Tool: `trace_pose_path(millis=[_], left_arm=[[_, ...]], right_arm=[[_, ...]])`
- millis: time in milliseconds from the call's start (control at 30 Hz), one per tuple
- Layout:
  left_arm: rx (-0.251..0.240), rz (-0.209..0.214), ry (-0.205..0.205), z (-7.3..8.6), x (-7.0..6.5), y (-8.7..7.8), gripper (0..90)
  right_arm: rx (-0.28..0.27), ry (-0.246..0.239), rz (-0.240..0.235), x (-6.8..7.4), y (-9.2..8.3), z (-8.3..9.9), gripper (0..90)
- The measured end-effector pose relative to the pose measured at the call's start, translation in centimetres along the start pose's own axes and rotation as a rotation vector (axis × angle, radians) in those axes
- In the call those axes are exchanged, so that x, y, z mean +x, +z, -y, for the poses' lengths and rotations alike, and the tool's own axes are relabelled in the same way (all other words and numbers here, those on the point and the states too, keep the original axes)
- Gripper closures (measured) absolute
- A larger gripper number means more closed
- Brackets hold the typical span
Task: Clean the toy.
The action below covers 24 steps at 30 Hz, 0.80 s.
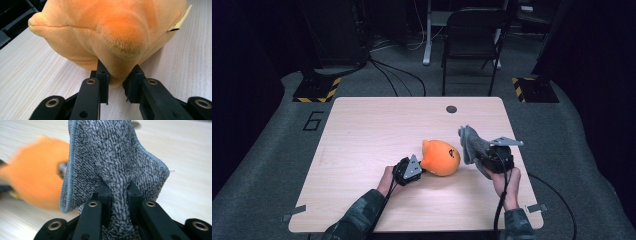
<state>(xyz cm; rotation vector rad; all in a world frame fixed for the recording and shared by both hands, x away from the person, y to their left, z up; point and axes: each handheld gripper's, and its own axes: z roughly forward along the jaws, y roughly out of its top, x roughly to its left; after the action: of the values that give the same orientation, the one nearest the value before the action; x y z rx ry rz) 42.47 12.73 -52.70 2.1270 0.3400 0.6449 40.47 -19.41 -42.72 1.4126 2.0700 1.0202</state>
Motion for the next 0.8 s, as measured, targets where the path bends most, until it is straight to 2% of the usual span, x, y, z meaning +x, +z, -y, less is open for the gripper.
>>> trace_pose_path(millis=[67,100,133,200,267,333,433,567,633,667,700,733,767,800], left_arm=[[-0.001,-0.002,0.001,0.0,0.0,0.0,77.7],[-0.001,-0.002,0.001,0.0,0.0,0.0,78.0],[-0.003,-0.003,0.003,0.0,0.0,0.0,78.3],[-0.003,-0.005,0.001,0.0,0.0,0.0,78.8],[-0.012,-0.008,0.002,0.0,-0.1,0.0,79.4],[-0.038,-0.009,-0.020,0.0,0.0,-0.1,79.9],[-0.058,-0.014,-0.033,0.0,0.0,-0.2,81.0],[-0.127,-0.007,-0.085,-1.0,-0.2,-0.6,82.3],[-0.137,0.004,-0.093,-1.4,-0.2,-0.9,82.3],[-0.166,0.007,-0.118,-2.0,-0.2,-1.4,82.3],[-0.166,0.007,-0.118,-2.0,-0.2,-1.4,82.2],[-0.179,0.028,-0.160,-2.8,0.0,-1.9,82.1],[-0.180,0.049,-0.184,-3.2,0.2,-2.3,82.0],[-0.180,0.052,-0.199,-3.5,0.3,-2.5,82.0]], right_arm=[[0.031,0.019,0.021,-0.9,0.1,1.1,77.7],[0.031,0.019,0.021,-0.9,0.1,1.1,77.7],[0.061,0.044,0.039,-1.9,0.3,2.1,77.6],[0.069,0.062,0.047,-2.4,0.6,2.5,77.4],[0.072,0.064,0.052,-2.7,0.7,2.5,77.3],[0.072,0.064,0.055,-2.7,0.7,2.5,77.2],[0.075,0.065,0.061,-2.8,0.9,2.6,77.0],[0.076,0.084,0.069,-3.2,1.1,2.6,77.1],[0.074,0.094,0.073,-3.6,1.0,2.8,77.0],[0.078,0.088,0.077,-3.8,0.9,2.8,77.0],[0.078,0.088,0.077,-3.8,0.9,2.8,77.0],[0.071,0.097,0.079,-4.1,0.8,2.9,77.1],[0.068,0.110,0.081,-4.2,0.7,2.9,77.0],[0.063,0.111,0.085,-4.3,0.6,2.9,77.1]])
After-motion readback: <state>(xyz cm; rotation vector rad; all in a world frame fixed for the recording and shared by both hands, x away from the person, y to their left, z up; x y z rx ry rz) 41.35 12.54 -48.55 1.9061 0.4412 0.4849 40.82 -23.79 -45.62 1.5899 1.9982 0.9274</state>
